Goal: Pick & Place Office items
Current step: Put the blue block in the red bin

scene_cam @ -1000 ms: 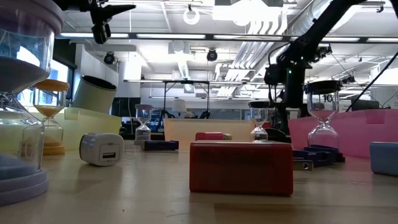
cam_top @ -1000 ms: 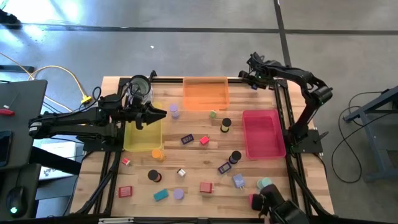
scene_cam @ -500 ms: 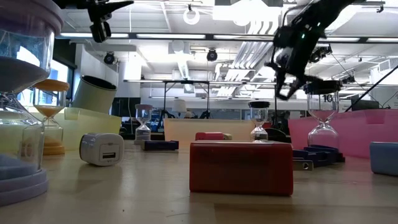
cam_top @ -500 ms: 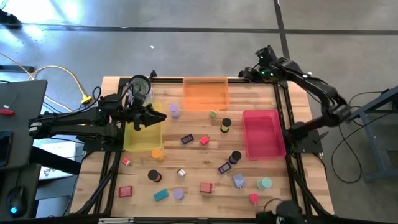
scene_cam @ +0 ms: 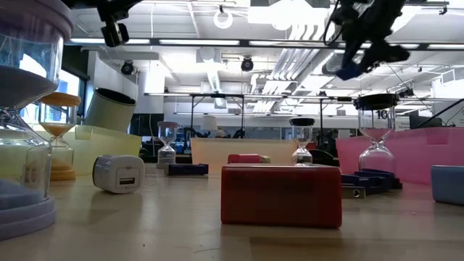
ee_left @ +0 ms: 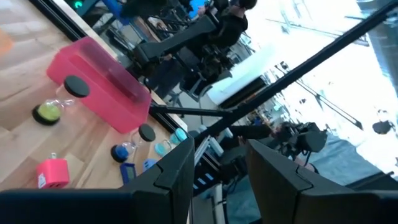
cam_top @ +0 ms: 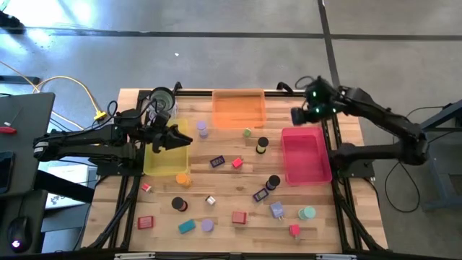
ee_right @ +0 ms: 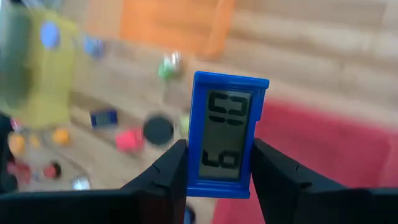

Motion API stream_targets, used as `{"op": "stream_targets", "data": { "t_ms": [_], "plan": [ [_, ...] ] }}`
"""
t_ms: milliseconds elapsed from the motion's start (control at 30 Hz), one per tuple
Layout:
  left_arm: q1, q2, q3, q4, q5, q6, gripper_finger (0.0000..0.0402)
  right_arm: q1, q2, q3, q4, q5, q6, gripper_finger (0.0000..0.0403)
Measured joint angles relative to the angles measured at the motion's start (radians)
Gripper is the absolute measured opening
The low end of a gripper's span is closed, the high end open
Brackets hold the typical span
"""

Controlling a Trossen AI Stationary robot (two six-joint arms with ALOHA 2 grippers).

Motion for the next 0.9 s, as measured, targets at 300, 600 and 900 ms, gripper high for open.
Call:
{"op": "stream_targets", "data": {
  "t_ms": [300, 600, 900],
  "plan": [
    [0.0, 0.0, 0.0, -0.001, 0.017, 0.017, 0.014, 0.305, 0.022, -0.013, -0.242, 0.174, 0.28, 0.0132],
    [0.0, 0.0, 0.0, -0.004, 0.057, 0.017, 0.014, 0.381, 0.102, -0.193, -0.135, 0.194, 0.348, 0.0132],
    [0.0, 0.0, 0.0, -0.004, 0.045, 0.026, 0.014, 0.343, 0.24, -0.339, 0.09, 0.18, 0.288, 0.0132]
  ]
}}
